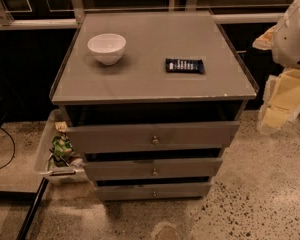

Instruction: Open middle drawer

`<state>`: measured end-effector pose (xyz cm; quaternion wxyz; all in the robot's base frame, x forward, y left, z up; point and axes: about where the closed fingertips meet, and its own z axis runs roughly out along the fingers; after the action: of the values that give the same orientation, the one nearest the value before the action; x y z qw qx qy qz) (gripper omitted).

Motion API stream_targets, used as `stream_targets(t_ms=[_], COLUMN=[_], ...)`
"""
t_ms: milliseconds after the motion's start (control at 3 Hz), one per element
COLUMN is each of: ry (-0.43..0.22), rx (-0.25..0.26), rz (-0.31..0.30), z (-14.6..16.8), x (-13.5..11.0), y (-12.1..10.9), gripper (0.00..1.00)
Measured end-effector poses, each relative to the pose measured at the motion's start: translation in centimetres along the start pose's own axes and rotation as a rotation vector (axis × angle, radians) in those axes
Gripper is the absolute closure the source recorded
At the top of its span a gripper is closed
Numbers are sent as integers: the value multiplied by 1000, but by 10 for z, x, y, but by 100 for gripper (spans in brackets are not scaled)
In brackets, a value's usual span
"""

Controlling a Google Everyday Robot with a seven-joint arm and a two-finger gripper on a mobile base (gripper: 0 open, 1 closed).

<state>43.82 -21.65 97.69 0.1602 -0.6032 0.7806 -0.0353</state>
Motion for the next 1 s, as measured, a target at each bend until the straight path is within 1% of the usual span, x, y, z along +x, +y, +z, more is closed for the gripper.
stream_targets(t_ms=[333,667,1000], ry=[0,-6,-30], rx=[0,-12,-69], rz=[0,5,-2], z=[0,13,59], x=[0,10,25], y=[0,6,25], gripper=[0,0,0])
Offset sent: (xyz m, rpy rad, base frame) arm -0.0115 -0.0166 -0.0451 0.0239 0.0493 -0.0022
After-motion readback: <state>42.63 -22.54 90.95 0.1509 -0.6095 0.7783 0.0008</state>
